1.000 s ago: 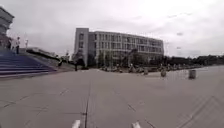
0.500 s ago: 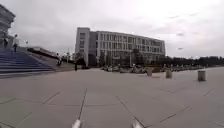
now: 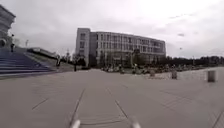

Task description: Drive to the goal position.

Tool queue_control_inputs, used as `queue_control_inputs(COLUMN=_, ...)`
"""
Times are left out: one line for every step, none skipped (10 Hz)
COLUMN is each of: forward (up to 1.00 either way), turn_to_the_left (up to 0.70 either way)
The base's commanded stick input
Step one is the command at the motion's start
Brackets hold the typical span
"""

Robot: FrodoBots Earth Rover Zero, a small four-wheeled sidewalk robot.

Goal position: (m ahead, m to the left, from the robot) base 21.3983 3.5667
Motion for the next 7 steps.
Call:
queue_control_inputs(forward=1.0, turn_to_the_left=0.0)
queue_control_inputs(forward=1.0, turn_to_the_left=0.0)
queue_control_inputs(forward=1.0, turn_to_the_left=0.0)
queue_control_inputs(forward=1.0, turn_to_the_left=0.0)
queue_control_inputs(forward=1.0, turn_to_the_left=0.0)
queue_control_inputs(forward=1.0, turn_to_the_left=0.0)
queue_control_inputs(forward=1.0, turn_to_the_left=0.0)
